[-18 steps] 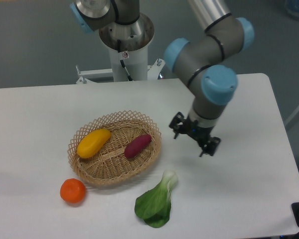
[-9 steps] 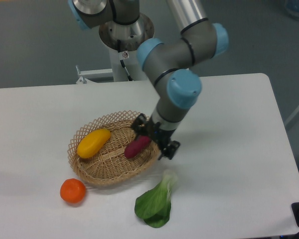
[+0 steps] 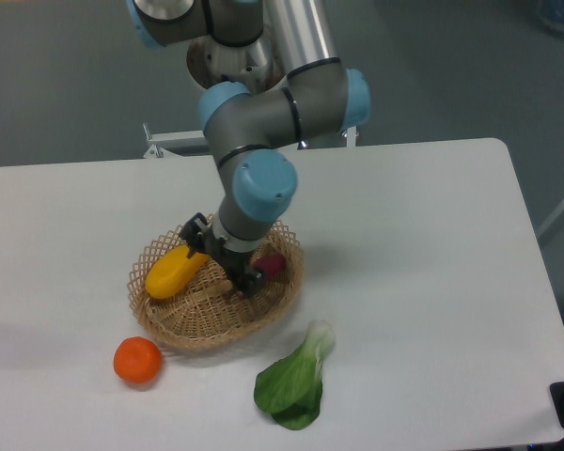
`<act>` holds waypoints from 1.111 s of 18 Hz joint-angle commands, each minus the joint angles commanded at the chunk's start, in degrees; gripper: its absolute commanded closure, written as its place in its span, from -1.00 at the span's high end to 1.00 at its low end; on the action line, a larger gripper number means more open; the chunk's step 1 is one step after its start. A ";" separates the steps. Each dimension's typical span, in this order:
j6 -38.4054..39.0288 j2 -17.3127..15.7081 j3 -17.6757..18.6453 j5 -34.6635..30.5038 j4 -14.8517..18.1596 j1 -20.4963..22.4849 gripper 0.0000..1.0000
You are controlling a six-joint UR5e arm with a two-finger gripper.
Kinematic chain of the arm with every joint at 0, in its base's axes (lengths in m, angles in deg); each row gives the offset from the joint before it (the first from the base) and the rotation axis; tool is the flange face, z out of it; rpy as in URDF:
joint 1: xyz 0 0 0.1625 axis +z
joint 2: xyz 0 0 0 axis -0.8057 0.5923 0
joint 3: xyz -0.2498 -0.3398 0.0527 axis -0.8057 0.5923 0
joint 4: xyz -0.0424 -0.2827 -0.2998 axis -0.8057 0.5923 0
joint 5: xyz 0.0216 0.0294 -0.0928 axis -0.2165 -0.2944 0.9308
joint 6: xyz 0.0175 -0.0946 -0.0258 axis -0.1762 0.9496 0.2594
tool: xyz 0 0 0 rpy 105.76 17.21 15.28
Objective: Pick up the mango from the basket
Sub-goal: 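Move the open gripper over the basket toward the yellow mango, then lower the gripper onto the yellow mango and close on it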
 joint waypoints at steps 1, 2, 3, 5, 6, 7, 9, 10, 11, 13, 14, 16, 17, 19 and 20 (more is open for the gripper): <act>0.79 0.00 -0.09 0.00 0.00 -0.35 1.00; 2.01 0.00 -0.09 0.00 -0.09 -0.70 1.00; 3.59 0.00 -0.09 0.00 -0.43 -0.88 1.00; 5.80 0.17 0.09 0.00 -2.27 -1.41 1.00; 6.76 0.35 0.44 0.00 -3.24 -1.76 1.00; 7.90 0.44 0.88 0.09 -4.38 -1.85 1.00; 11.33 0.79 1.75 0.00 -7.98 -2.81 1.00; 12.30 1.31 2.37 0.00 -9.74 -3.16 1.00; 12.66 1.58 2.72 0.00 -10.80 -3.34 1.00; 12.84 1.58 2.81 -0.09 -10.98 -3.52 1.00; 12.92 1.58 2.90 -0.09 -10.98 -3.69 1.00; 13.01 1.67 2.90 -0.17 -10.98 -3.78 1.00; 13.01 1.67 3.16 -0.17 -10.98 -4.13 1.00; 13.10 1.84 3.51 -0.35 -11.16 -5.01 1.00; 13.36 2.37 3.52 -0.35 -11.25 -5.01 1.00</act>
